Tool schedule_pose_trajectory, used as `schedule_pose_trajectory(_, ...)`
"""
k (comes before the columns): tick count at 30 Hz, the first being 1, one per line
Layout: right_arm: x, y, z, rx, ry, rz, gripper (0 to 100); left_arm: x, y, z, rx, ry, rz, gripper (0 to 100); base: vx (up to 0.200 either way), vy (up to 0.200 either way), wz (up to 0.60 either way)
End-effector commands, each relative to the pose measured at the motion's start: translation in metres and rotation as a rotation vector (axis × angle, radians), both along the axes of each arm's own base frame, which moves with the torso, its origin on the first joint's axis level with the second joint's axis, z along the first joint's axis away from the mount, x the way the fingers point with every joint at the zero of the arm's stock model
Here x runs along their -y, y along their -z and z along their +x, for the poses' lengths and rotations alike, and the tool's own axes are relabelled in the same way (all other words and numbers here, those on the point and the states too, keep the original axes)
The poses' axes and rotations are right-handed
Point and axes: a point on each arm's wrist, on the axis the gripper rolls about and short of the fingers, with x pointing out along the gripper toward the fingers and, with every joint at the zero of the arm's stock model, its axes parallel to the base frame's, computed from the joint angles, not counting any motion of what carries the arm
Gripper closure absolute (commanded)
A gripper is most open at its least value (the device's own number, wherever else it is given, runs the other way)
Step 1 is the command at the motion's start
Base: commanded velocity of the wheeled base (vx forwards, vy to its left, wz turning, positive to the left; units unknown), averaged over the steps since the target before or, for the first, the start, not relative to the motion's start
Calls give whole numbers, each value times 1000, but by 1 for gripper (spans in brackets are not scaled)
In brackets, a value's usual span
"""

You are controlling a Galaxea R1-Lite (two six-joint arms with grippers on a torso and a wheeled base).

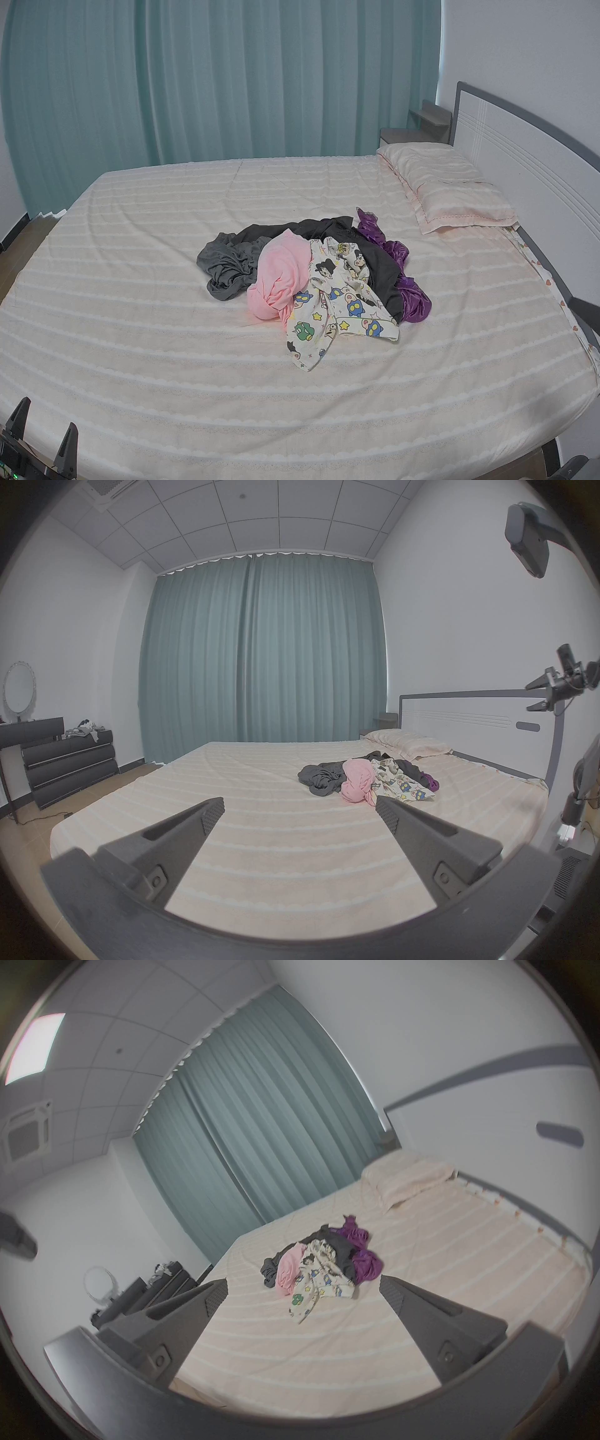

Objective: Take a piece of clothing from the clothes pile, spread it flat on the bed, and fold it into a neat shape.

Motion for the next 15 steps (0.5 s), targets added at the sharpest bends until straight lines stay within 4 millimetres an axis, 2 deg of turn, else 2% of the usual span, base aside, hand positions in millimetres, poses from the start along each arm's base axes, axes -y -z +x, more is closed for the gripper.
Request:
schedule_pose_trajectory(1,-51,113,221,-551,-16,303,0,0,5,1,-8,0,0,0,0,0,0)
schedule_pose_trajectory(4,-61,140,266,-562,59,281,0,0,5,1,-8,0,0,0,0,0,0)
schedule_pose_trajectory(9,-72,169,313,-544,129,249,0,0,5,1,-8,0,0,0,0,0,0)
schedule_pose_trajectory(15,-81,191,342,-571,179,220,0,0,5,1,-8,0,0,0,0,0,0)
